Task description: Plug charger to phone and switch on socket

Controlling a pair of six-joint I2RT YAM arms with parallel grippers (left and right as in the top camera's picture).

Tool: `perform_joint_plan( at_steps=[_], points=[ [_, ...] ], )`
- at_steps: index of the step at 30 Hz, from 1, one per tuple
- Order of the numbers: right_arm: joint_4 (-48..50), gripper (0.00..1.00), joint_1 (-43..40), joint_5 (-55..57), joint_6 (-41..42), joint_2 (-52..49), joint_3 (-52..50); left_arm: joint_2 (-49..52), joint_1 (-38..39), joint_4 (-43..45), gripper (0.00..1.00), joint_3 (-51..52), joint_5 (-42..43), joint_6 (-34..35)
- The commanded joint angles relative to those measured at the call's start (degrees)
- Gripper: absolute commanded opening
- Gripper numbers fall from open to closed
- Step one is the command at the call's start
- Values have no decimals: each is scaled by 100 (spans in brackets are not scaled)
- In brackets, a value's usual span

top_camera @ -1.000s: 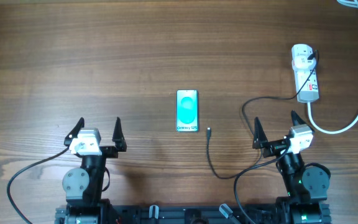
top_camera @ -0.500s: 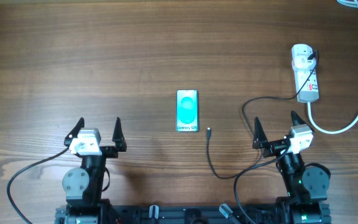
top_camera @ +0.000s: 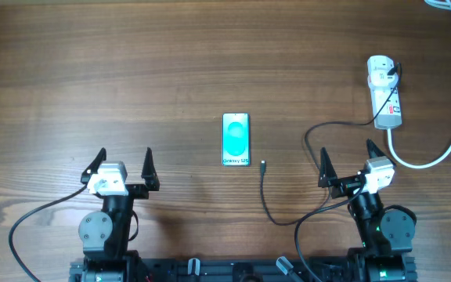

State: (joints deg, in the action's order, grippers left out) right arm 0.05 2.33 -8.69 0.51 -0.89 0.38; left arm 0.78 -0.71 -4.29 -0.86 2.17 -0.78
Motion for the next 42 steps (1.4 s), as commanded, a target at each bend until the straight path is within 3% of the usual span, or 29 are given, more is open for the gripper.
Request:
perform_joint_plan(
  at_steps=[1, 14, 15, 18, 22, 24, 26, 30, 32, 35, 37, 40, 41, 42],
  points=[
    [33, 100, 28, 79, -44, 46, -2, -61, 33, -2, 100, 55, -13, 59],
    [35, 100, 28, 79, -44, 46, -2, -61, 33, 2, 100, 55, 11, 63],
    [33, 100, 28, 79, -46, 46, -2, -61, 35, 15, 100, 55, 151, 197],
    [33, 100, 28, 79, -44, 46, -2, -61, 35, 160, 100, 52, 1622, 1600],
    [35, 100, 28, 79, -44, 46, -2, -61, 35, 396, 100, 52, 1891, 1899],
    [33, 100, 28, 79, -44, 46, -2, -61, 35, 938, 100, 52, 2409, 2411],
    [33, 100, 28, 79, -44, 46, -2, -61, 35, 2013, 100, 52, 2745, 2736],
    [33, 100, 28, 79, -46, 46, -2, -61, 33, 4238, 100, -15, 2199, 3032],
    [35, 100, 28, 79, -44, 46, -2, -61, 33, 4365, 100, -291, 1834, 3171],
    [33, 100, 28, 79, -44, 46, -2, 98, 33, 3803, 100, -994, 1803, 3163],
    [33, 100, 28, 79, -46, 46, -2, 391, 33, 2787, 100, -1641, 1764, 3101],
    [33, 100, 28, 79, -44, 46, -2, 1519, 33, 190, 100, -3244, 1770, 2656],
    [33, 100, 28, 79, -44, 46, -2, 2343, 33, -1189, 100, -4205, 1773, 2260],
    [35, 100, 28, 79, -44, 46, -2, 2855, 35, -1882, 100, -4771, 1832, 2033]
  ],
)
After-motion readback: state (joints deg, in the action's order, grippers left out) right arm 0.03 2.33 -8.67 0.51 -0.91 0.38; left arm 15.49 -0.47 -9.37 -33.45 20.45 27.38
